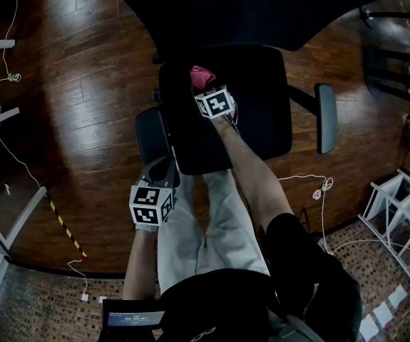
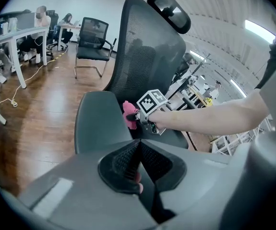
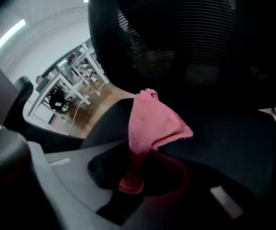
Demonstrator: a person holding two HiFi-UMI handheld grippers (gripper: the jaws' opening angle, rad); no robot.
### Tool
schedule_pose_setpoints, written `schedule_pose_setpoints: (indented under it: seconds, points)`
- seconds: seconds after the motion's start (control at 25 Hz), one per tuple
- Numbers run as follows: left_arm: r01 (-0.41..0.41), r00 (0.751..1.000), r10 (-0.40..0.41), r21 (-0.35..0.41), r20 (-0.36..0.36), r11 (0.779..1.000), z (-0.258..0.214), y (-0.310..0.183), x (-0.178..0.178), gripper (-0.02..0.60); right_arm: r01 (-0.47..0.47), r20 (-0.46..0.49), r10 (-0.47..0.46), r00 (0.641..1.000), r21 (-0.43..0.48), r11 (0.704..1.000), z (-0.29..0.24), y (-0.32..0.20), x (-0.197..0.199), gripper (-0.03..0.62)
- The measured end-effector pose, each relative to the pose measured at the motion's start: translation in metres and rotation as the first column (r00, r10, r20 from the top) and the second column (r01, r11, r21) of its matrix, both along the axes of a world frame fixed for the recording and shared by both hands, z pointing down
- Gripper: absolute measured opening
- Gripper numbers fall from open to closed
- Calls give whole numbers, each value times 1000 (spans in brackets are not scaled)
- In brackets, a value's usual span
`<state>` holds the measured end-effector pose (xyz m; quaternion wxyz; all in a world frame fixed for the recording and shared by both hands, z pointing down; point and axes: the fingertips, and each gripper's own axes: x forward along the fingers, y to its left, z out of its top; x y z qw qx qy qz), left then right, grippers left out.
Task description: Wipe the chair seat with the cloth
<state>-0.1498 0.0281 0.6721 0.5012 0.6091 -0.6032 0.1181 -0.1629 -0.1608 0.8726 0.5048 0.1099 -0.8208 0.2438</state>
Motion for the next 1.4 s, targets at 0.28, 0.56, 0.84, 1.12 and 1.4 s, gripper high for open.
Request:
schedule_pose_setpoints:
  seconds: [0.28,0.56,0.84,1.12,1.4]
  points:
    - [-7,1000,7,2,0,1000,-1,0,0,-6,132,226,-80,971,-227,965,-30,73,-51,66]
    - [-8,1000,8,0,-2,1000,-1,0,-1,-6,269,299,-182,937,-283,921,-30,109,-47,66]
    - [-8,1000,8,-1,4,1000,0,1,-2,-6,132,201,-90,975,-203,970,-18,49,-3,66]
    - [-8,1000,8,-2,13,1000,0,2,-3,-6,-59,46,63,997,-99,993,6,-37,97,66]
    - [-8,1000,8,-4,11,1000,0,2,-3,-6,-191,-76,196,978,67,979,-2,-114,195,66]
